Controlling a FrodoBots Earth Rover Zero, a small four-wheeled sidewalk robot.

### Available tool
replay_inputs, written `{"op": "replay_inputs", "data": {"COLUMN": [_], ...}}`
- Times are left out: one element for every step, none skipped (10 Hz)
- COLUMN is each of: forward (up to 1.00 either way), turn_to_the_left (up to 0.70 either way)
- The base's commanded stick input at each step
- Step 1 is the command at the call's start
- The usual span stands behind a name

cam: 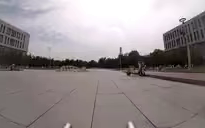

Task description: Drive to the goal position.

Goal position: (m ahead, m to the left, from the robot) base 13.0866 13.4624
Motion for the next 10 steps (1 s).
{"op": "replay_inputs", "data": {"forward": [0.45,0.45,0.45,0.45,0.45,0.45,0.45,0.45,0.45,0.45], "turn_to_the_left": [0.0,-0.27,-0.27,-0.27,-0.27,-0.27,-0.2,0.0,0.0,0.0]}}
